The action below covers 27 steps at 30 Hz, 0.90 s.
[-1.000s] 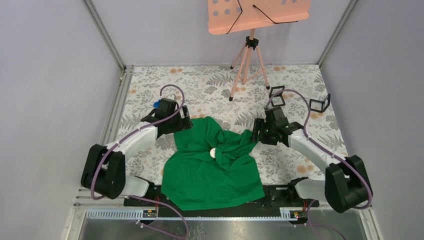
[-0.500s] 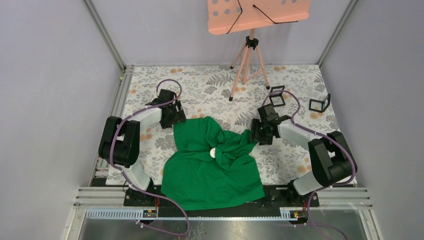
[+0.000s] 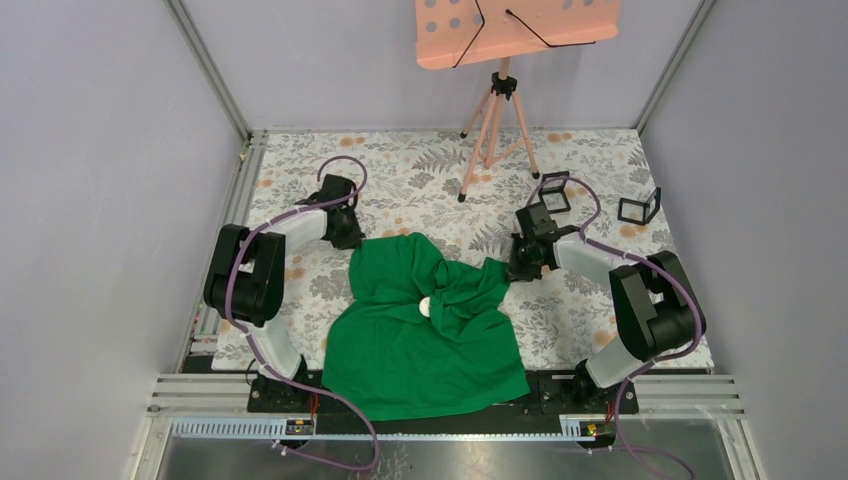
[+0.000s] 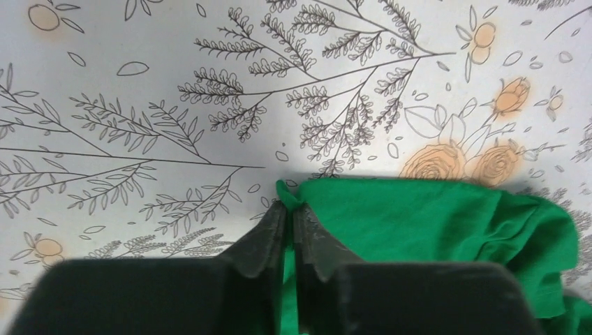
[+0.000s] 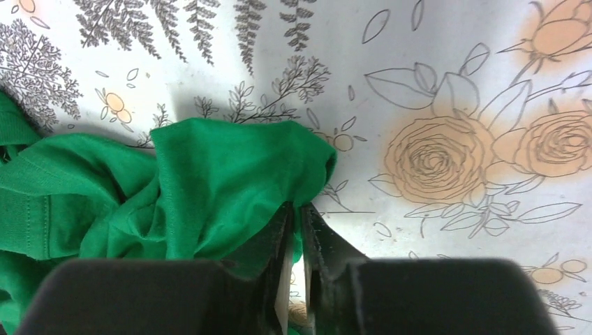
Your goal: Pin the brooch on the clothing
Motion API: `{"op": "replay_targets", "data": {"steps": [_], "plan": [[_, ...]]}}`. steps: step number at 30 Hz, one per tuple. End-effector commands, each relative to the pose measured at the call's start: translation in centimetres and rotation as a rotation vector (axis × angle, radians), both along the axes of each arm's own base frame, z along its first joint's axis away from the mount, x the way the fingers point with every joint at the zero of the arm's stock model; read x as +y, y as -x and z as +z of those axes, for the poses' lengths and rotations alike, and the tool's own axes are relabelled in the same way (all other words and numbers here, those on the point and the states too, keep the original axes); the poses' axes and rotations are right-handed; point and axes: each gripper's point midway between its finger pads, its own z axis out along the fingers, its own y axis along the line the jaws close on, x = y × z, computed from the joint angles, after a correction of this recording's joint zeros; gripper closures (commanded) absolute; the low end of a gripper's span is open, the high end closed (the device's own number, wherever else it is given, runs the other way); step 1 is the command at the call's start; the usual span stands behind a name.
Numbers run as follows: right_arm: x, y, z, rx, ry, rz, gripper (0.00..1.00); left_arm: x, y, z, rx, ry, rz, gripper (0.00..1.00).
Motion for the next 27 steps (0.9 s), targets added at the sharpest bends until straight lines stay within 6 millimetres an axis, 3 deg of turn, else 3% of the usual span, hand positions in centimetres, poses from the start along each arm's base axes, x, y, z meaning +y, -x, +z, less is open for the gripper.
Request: {"op": "replay_targets", "data": {"steps": [1, 5, 10, 19, 27], "plan": [[-0.4, -1.9, 1.0, -0.046, -0.016, -0.03, 0.89, -0.4, -1.8, 1.2, -0.04, 0.013, -0.014, 0.97], [-1.3, -3.2, 2.1, -0.078, -0.025, -0.05, 1.0, 0.3, -2.6, 1.4, -0.063, 0.019, 0.011, 1.0], [-3.5, -5.2, 3.3, -0.097, 0.002, -0.08, 1.0, 2.8, -4.2, 3.1, -0.121, -0.015, 0.068, 1.0], [-7.4, -10.2, 4.7, -0.133, 0.009, -0.17, 1.0, 10.1, -7.3, 6.4, -0.25, -0.065, 0.268, 1.0], [-9.8, -15.0, 5.3, -0.157, 0.052, -0.202, 1.0, 12.7, -10.3, 8.0, -0.307, -0.105, 0.309, 1.0]]}}
